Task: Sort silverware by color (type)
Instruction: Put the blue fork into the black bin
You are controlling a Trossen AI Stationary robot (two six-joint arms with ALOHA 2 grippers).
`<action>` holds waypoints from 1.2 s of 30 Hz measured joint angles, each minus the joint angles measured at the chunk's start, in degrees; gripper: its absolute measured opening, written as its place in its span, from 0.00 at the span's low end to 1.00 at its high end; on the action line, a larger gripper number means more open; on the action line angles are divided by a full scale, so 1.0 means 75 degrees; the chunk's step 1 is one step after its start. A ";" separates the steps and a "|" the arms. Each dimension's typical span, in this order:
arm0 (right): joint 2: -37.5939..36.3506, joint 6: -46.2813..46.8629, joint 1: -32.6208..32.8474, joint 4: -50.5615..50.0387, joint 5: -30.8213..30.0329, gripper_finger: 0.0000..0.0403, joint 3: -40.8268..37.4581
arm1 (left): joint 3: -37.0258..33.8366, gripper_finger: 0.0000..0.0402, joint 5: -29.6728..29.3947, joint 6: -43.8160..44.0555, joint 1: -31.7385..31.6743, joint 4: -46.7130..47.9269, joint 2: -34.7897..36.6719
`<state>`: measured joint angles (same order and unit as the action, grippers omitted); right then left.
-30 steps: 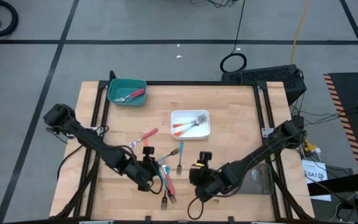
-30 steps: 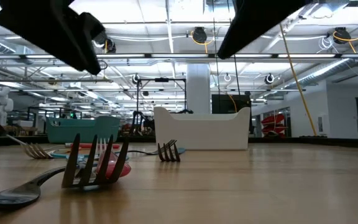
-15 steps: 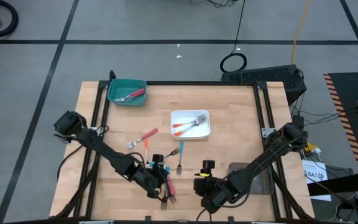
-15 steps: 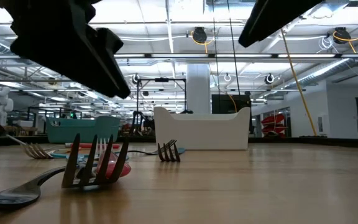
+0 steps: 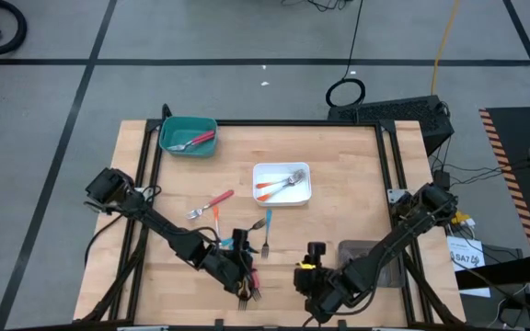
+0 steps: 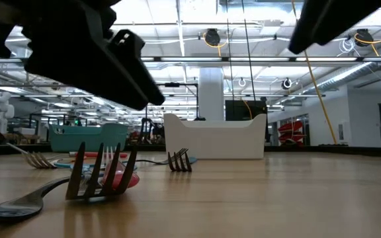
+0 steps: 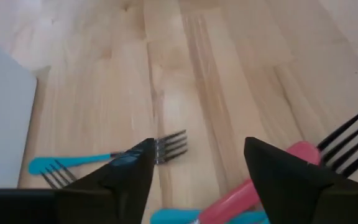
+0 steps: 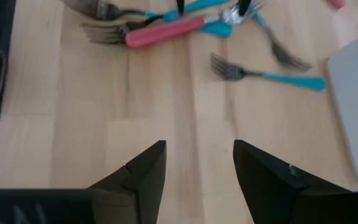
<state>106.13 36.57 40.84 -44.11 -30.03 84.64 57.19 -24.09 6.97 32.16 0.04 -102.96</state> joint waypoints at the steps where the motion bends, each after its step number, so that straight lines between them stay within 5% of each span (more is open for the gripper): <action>1: 0.0000 0.0105 0.0014 -0.0082 0.0050 0.45 0.0000 | 0.0000 0.66 -0.0008 -0.0062 0.0000 -0.0050 0.0000; 26: 0.0000 0.0818 0.0070 -0.0155 0.0028 0.45 0.0000 | 0.0006 0.67 -0.0933 -0.0270 -0.0335 -0.1224 -0.1486; 36: 0.0000 0.0916 0.0070 -0.0151 0.0014 0.45 0.0000 | 0.0022 0.42 -0.1200 -0.0417 -0.0382 -0.1236 -0.1648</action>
<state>106.13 43.44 41.36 -45.25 -29.93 84.64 57.35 -33.09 3.84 29.30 -9.22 -115.32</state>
